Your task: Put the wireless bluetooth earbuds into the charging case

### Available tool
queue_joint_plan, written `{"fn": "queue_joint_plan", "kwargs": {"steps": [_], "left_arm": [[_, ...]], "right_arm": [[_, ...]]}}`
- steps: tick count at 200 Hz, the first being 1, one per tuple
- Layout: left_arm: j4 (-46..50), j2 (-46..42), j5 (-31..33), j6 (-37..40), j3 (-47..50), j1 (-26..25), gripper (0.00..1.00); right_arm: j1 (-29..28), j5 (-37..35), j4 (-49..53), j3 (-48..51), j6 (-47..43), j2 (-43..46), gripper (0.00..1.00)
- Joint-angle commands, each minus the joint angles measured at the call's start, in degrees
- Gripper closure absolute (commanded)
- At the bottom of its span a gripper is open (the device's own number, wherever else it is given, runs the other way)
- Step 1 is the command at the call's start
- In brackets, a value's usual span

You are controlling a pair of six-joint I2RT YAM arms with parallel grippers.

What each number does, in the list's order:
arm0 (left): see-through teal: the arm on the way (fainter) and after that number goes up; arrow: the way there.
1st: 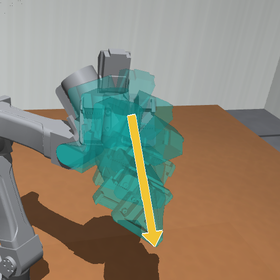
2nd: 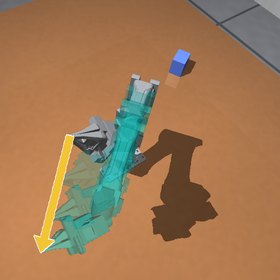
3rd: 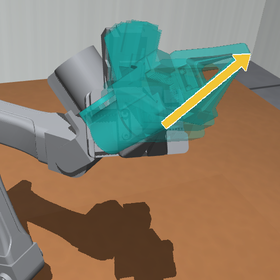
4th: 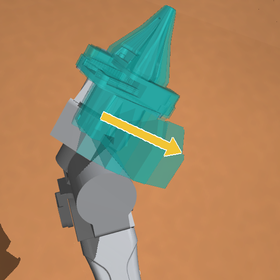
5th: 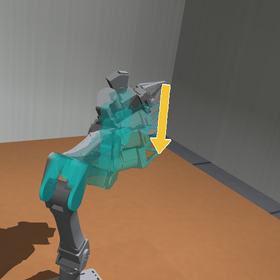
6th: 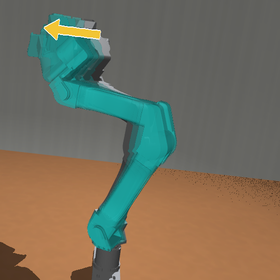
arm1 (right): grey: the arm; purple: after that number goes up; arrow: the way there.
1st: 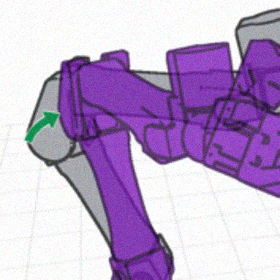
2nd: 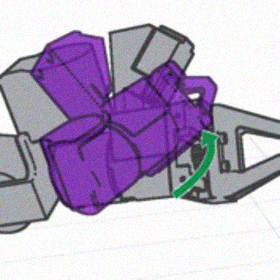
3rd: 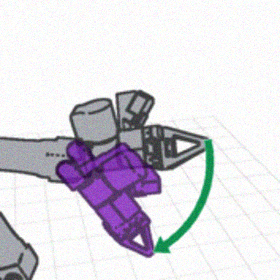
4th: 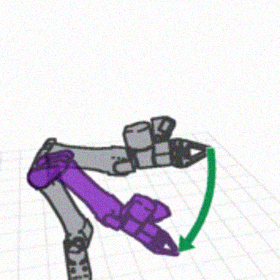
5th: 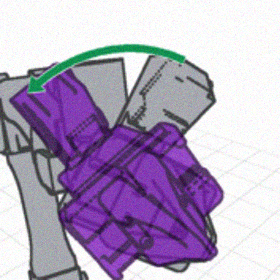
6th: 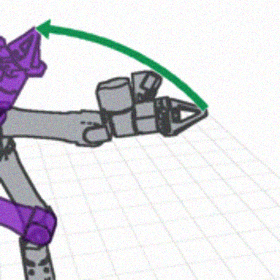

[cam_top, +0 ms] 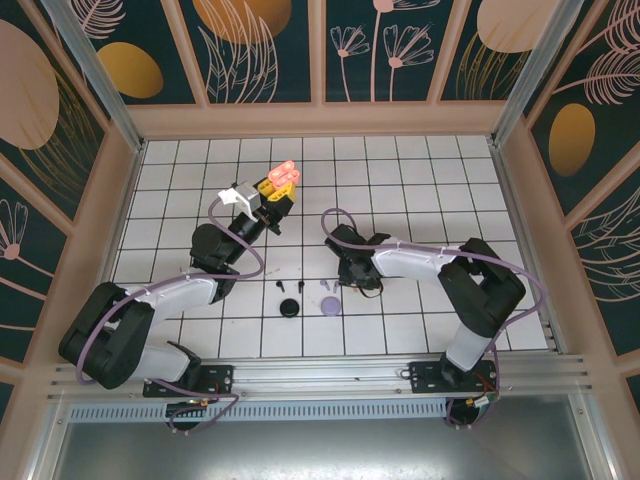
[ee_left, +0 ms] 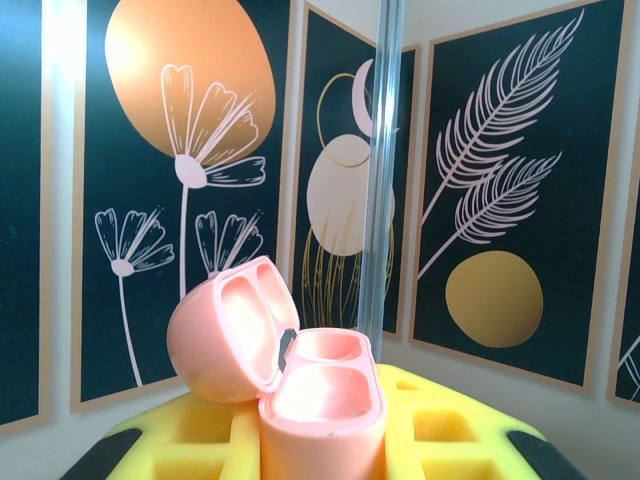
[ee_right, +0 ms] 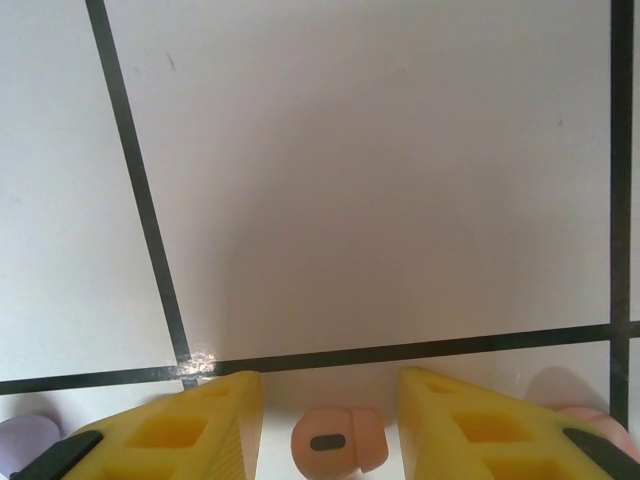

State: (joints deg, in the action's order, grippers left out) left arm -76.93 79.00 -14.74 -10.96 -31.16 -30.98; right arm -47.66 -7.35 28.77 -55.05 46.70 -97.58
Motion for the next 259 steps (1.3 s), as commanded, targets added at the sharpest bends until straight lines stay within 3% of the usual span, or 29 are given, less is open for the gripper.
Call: {"fn": "queue_joint_plan", "kwargs": {"steps": [1,134,259], "left_arm": [[-3.07,-1.22,-0.99,-0.03,-0.22,-0.39,1.0],[-2.99,-1.13,-0.99,-0.11,-0.29,-0.66,1.0],[-2.97,-0.87,-2.1,0.62,-0.79,-0.83,1.0]], "right_arm": [[-1.36,0.4,0.04,-0.3,0.92,-1.97,0.6],[-3.23,-0.6,0.8,-0.19,2.76,-2.72,0.65],[-3.65,-3.2,0.96,-0.77,3.42,-1.53,0.78]]}}
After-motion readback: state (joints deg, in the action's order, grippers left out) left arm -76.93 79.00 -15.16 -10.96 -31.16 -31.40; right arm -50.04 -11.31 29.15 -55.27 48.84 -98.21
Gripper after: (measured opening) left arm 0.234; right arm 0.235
